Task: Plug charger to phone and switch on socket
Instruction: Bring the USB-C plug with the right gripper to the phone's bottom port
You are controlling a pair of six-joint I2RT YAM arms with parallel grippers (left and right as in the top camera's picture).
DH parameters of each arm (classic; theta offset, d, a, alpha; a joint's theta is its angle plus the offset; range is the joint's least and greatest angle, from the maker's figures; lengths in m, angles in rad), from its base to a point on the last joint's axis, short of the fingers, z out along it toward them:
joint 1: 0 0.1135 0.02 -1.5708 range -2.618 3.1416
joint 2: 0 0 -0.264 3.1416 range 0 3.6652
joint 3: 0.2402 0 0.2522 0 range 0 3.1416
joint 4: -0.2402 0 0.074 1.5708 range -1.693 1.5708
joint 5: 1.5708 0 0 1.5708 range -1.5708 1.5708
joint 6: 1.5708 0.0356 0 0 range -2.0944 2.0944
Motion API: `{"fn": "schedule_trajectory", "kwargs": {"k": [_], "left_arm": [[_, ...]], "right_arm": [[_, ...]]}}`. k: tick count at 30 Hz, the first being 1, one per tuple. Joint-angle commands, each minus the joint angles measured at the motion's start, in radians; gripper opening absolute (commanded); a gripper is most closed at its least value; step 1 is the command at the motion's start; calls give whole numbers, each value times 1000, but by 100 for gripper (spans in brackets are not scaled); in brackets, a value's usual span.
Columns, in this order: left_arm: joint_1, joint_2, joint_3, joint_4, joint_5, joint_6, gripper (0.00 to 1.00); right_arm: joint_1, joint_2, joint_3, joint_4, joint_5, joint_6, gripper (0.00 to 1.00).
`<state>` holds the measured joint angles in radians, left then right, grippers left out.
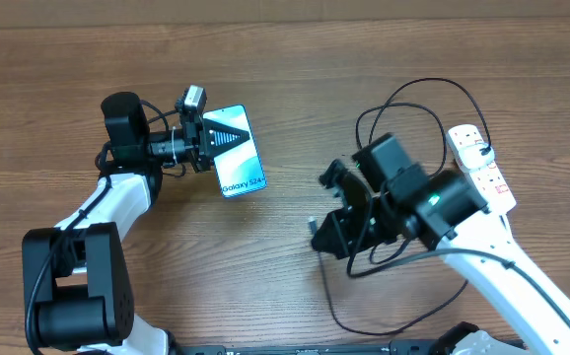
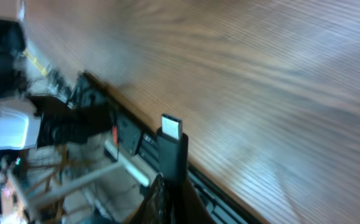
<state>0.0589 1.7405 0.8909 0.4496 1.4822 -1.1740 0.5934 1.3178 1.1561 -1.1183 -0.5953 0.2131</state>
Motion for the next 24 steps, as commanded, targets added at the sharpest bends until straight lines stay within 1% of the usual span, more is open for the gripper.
{"fn": "schedule_trajectory", "kwargs": {"k": [1,3,7,12,21,24], "left_arm": [[-21,4,37,12,52,16,4],[-36,4,37,23,53,18,4],[-71,4,37,26,29,21,4],[-118,4,37,26,-30,53,4],[-179,4,36,26,-104,52,4],[-185,4,36,26,-110,51,4]], "right_arm": [[59,1,-72,109,-57,80,4],[94,14,-71,152,-33,80,4],[132,17,-70,203,86,136,4],[133,18,-70,228,87,154,4],[133,18,-70,318,91,155,4],[133,21,-71,317,129,177,4]]}}
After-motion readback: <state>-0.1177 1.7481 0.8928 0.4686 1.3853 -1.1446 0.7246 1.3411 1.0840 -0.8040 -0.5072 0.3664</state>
